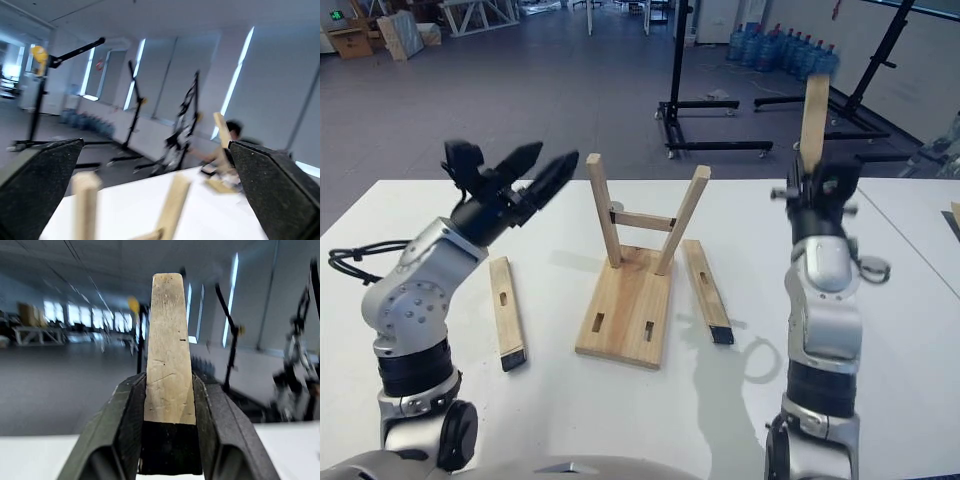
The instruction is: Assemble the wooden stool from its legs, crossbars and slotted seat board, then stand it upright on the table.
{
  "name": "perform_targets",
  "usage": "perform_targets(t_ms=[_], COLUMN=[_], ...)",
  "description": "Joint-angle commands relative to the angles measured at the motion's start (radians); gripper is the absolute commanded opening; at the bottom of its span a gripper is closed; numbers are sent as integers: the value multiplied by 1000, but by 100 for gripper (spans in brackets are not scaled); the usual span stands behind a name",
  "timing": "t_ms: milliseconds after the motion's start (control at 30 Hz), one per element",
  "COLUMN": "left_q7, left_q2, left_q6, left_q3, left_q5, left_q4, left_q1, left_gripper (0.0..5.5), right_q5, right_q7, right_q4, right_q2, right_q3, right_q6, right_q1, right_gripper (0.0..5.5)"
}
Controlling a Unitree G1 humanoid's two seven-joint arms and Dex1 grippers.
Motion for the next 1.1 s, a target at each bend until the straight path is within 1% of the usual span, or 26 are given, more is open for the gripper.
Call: perform_targets(t_ms=[33, 100, 200, 267, 333, 367, 533, 733, 867, 900, 967, 1100], left_q7=[202, 271, 351, 383, 414, 429, 427, 421, 429, 429, 425, 423], left_q2=[-65, -77, -79, -68, -55, -51, -19, 1, 16, 20, 24, 30], left_q6=[95, 135, 154, 136, 114, 105, 86, 57, 34, 30, 26, 26], left_q3=[30, -29, -85, -96, -91, -89, -100, -122, -111, -113, -124, -168], left_q5=[-294, -359, -433, -441, -437, -434, -471, -458, -486, -490, -496, -472], left_q4=[-1, -17, -15, -12, -2, 6, 8, 8, 7, 5, -5, -7], left_q1=[-25, 2, 19, 19, 13, 12, 14, 19, 17, 18, 23, 38], left_gripper=[534, 534, 534, 534, 534, 514, 450, 350, 281, 271, 234, 177], right_q5=[-27, -15, -3, 25, 57, 65, 47, 51, 50, 52, 52, 49], right_q7=[170, 231, 272, 316, 346, 353, 349, 351, 347, 346, 345, 341], right_q4=[-143, -160, -184, -204, -222, -228, -237, -230, -221, -220, -218, -218], right_q2=[-34, -27, -8, 1, 8, 9, 14, 25, 31, 33, 38, 48], right_q3=[203, 271, 329, 383, 408, 414, 426, 431, 427, 426, 424, 425], right_q6=[-101, -131, -128, -113, -91, -82, -62, -53, -57, -56, -56, -56], right_q1=[10, 53, 94, 121, 148, 160, 198, 221, 238, 239, 241, 240], right_gripper=[128, 128, 128, 128, 128, 128, 128, 128, 128, 128, 128, 128])
